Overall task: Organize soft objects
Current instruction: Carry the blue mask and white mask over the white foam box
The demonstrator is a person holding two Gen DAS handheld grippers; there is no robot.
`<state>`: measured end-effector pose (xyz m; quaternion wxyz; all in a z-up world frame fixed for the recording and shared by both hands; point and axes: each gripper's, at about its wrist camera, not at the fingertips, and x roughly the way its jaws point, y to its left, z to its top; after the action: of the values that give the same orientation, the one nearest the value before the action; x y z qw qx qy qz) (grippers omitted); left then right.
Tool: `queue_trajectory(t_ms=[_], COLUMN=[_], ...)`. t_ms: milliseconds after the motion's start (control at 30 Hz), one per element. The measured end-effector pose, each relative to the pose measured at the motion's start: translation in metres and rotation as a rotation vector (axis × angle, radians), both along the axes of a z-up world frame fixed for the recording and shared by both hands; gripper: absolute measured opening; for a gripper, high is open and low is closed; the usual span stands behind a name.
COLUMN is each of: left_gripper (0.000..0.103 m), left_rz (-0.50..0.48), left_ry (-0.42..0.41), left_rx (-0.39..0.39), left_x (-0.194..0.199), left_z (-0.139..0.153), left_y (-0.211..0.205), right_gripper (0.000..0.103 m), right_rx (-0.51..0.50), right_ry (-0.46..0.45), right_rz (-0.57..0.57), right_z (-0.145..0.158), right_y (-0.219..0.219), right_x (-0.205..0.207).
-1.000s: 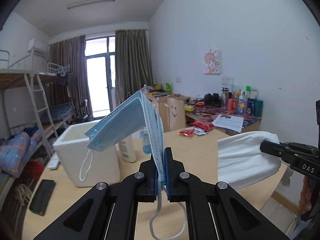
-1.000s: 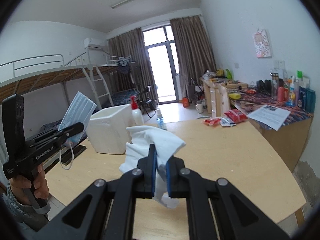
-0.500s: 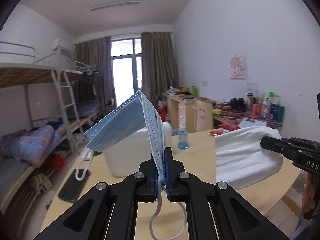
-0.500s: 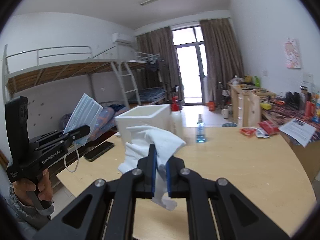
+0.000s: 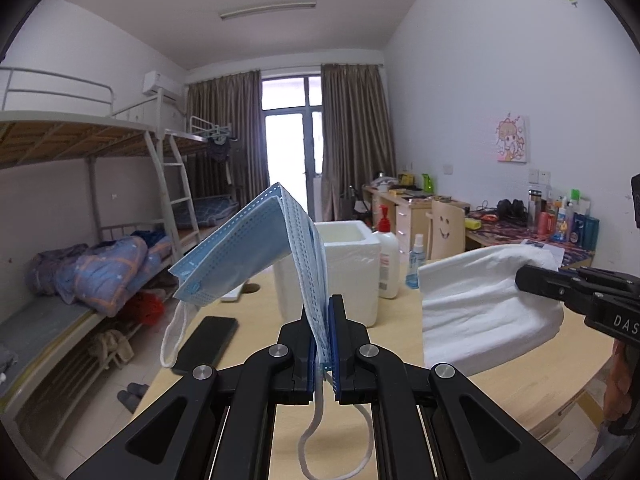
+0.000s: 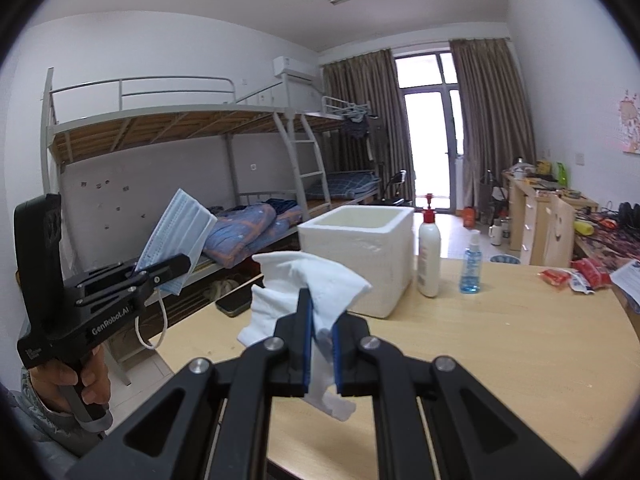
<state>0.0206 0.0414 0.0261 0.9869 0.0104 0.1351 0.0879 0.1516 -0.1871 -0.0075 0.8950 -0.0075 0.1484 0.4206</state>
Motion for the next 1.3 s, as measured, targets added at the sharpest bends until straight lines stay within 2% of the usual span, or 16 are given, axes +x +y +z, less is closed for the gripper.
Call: queue_trajectory(t_ms=[233,633,967,1300], left_gripper=[0.006,0.006,0.006,0.006], left_rz=[0.016,0.005,0.003,0.021], left_ry=[0.004,0.026,0.023,0.003], left_rx=[-0.025,-0.042,-0.042,-0.036], left_x=[-0.007,0.010,0.031,0.056], left_z=[-0.007,-0.006,0.006,0.024], left_y=[0.015,0.017,0.025,0.042], right_gripper=[0.011,0.011,0.011,0.011], right_rx=[-0.021,-0.040,-0.051,-0.059], right_ry=[-0.005,0.002,0.006,-0.037], right_rz=[0.028,0.018,0.011,0.022], right_z=[-0.002,0.004,0.015,0.036], right_y=[0.019,0.026,0.035,0.053], right_x=[-0.004,0.008,0.026,0.041])
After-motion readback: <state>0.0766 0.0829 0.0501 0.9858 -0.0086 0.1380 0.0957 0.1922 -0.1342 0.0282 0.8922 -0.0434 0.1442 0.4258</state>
